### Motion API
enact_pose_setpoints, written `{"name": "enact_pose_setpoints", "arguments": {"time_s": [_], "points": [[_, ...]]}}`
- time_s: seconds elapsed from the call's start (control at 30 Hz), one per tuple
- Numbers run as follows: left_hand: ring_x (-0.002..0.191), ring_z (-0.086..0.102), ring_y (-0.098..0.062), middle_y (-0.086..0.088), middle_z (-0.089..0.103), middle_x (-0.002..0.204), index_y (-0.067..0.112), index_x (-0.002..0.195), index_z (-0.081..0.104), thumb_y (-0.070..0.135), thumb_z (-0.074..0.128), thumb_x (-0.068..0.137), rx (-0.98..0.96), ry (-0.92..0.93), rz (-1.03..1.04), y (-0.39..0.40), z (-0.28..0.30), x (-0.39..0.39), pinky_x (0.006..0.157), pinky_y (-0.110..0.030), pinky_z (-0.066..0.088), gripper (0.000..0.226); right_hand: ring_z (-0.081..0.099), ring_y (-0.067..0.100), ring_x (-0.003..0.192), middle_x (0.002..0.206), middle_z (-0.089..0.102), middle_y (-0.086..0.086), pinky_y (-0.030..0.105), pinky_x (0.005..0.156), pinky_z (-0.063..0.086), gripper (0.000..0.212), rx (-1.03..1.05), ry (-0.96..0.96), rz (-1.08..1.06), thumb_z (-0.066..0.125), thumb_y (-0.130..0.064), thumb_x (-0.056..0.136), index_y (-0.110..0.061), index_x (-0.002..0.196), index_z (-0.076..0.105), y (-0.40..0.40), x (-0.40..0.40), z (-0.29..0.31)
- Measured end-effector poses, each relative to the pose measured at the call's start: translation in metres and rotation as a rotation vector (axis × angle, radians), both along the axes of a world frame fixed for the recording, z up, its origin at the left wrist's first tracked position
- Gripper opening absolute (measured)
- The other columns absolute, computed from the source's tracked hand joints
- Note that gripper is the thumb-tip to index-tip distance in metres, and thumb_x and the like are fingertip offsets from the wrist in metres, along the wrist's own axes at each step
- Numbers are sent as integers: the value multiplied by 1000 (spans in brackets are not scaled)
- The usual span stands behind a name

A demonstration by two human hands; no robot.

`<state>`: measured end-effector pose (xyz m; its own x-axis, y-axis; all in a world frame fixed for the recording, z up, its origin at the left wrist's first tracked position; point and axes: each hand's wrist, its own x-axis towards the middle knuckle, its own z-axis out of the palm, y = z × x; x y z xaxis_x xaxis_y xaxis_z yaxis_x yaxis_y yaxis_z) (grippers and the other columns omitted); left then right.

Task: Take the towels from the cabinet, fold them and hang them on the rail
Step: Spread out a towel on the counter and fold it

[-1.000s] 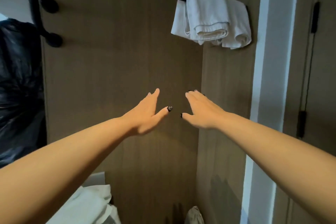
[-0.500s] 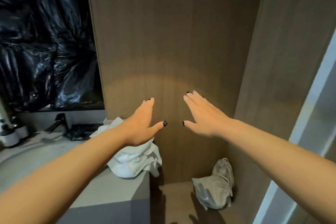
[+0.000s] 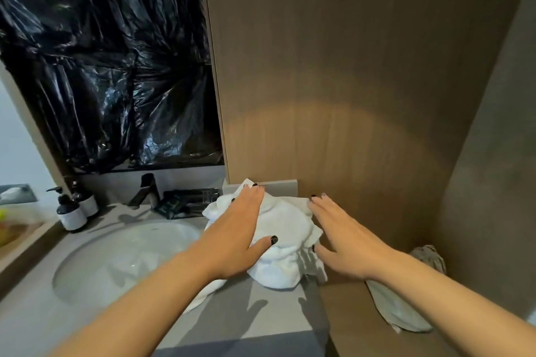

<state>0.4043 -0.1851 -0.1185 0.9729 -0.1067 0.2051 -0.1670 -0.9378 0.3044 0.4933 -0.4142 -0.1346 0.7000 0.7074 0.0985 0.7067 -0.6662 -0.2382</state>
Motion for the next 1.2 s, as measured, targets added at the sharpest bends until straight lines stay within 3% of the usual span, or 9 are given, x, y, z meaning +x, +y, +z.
{"name": "enact_pose_setpoints", "arguments": {"time_s": [0.17, 0.3, 0.43, 0.53, 0.67, 0.73, 0.87, 1.03, 1.2], "points": [[149, -12, -5, 14, -16, 161, 24, 156, -11, 47, 51, 97, -120, 71, 34, 51, -41, 9, 123, -30, 5, 89, -15, 10, 150, 164, -13, -8, 28, 122, 4, 77, 42, 105, -32, 47, -35, 100, -23, 157, -3, 56, -1, -35], [146, -18, 2, 20, -20, 159, 30, 154, -15, 45, 55, 96, -314, 82, 71, 68, -76, 19, 118, -19, -1, 93, -17, 6, 148, 162, -17, -13, 30, 123, 8, 76, 69, 187, -47, 47, -35, 100, -27, 156, -4, 81, 10, -59], [140, -32, 4, 30, -33, 146, 36, 144, -25, 46, 60, 92, -297, 117, 47, 68, -110, 39, 111, -10, -13, 100, -18, 8, 148, 162, -18, -10, 26, 120, 2, 76, 27, 180, -35, 45, -35, 101, -24, 156, -6, 89, 45, -74], [143, -26, 1, 25, -31, 149, 38, 142, -26, 50, 56, 93, -329, 165, 117, 65, -130, 58, 113, -14, -11, 96, -18, 10, 149, 163, -18, -8, 27, 120, 3, 77, -13, 186, -9, 46, -36, 101, -23, 156, -6, 92, 71, -75], [150, -7, -6, 15, -14, 163, 31, 154, -13, 52, 53, 95, -513, 92, 274, 72, -150, 96, 121, -27, 0, 91, -16, 13, 150, 163, -17, -5, 29, 121, 3, 74, -67, 175, 30, 45, -35, 102, -22, 157, -2, 97, 102, -75], [151, 3, -23, -2, 1, 165, 16, 157, 0, 52, 49, 94, -530, 7, 477, 83, -161, 121, 124, -39, 8, 87, -14, 14, 150, 164, -15, -3, 28, 120, 2, 72, -80, 179, 41, 44, -33, 101, -21, 157, 0, 103, 113, -79], [128, 45, -36, -17, 50, 138, 6, 140, 43, 45, 51, 88, -650, -18, 752, 109, -179, 157, 110, -48, 35, 65, -11, 14, 151, 165, -10, -1, 24, 118, -1, 68, -78, 225, 63, 45, -25, 100, -18, 157, 7, 116, 118, -86], [145, 16, -37, -19, 20, 159, 8, 153, 26, 36, 44, 102, -523, 111, 797, 129, -196, 173, 120, -42, 12, 61, -9, 15, 151, 165, -7, 0, 24, 118, 0, 64, -94, 225, 90, 46, -21, 98, -15, 154, 15, 123, 119, -84], [129, 40, -38, -18, 49, 139, 11, 121, 60, 37, 49, 99, -450, 47, 728, 155, -198, 193, 110, -44, 27, 35, -7, 17, 151, 165, -5, 2, 22, 117, -2, 64, -165, 172, 96, 45, -25, 100, -14, 155, 13, 125, 122, -81]]}}
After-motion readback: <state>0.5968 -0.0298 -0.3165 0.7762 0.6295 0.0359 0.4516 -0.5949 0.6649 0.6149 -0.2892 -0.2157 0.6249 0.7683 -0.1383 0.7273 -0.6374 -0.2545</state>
